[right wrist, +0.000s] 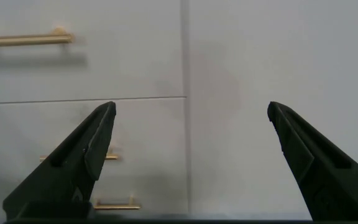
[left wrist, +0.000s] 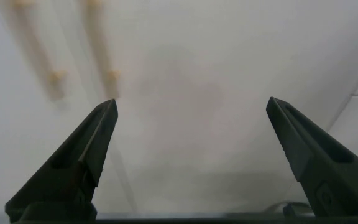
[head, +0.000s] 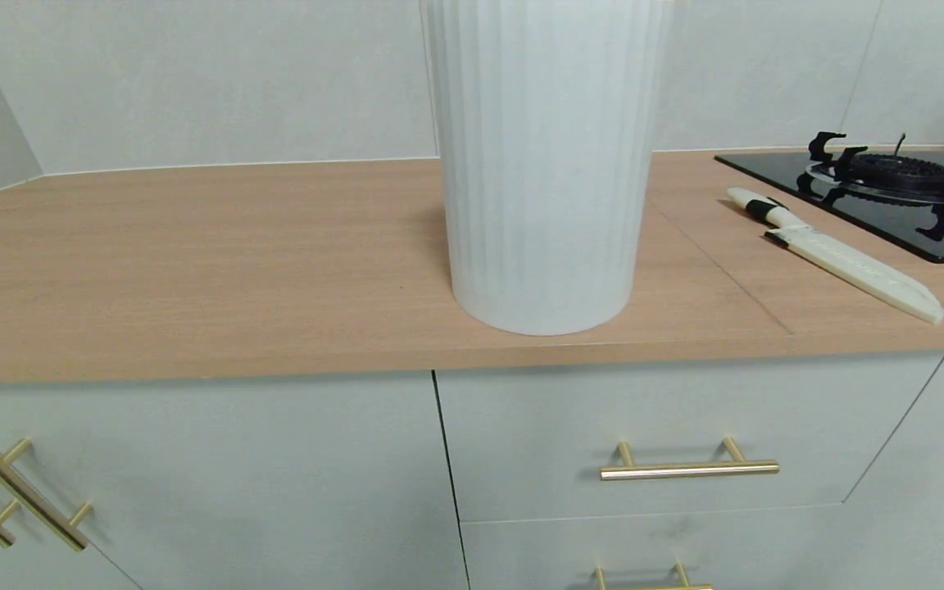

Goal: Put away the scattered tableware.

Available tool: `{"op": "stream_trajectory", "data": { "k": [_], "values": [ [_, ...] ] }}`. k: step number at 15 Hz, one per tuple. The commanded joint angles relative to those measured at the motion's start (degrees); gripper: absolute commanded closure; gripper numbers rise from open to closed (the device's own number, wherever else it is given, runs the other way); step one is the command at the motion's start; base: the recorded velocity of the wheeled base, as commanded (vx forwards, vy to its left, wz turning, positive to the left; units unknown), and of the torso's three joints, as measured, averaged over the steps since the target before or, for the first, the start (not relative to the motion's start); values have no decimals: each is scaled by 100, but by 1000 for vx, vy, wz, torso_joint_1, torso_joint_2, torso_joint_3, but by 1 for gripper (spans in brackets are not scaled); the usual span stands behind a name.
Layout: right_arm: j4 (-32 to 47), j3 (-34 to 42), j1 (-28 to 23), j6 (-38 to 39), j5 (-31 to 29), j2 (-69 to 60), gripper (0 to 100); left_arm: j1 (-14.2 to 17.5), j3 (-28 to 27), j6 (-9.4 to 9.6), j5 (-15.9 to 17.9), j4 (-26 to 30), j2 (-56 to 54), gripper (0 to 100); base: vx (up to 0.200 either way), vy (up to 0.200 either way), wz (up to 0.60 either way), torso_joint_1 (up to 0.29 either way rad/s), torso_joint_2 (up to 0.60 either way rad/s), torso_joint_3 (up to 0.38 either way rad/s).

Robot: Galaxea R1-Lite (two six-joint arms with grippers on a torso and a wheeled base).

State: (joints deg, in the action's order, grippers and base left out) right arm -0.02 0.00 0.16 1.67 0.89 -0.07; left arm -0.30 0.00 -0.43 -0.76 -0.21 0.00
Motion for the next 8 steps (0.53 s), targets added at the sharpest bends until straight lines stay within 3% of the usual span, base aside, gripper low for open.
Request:
{"op": "stream_trajectory", "data": {
  "k": [1, 8],
  "values": [
    [-6, 0, -7, 0, -1, 7, 0, -5, 0, -1, -4, 3, 0, 0, 0, 0, 0, 0, 0, 0],
    [-6, 0, -7, -9, 8, 7, 0, -5, 0, -1, -4, 3, 0, 0, 0, 0, 0, 0, 0, 0]
  ]
}}
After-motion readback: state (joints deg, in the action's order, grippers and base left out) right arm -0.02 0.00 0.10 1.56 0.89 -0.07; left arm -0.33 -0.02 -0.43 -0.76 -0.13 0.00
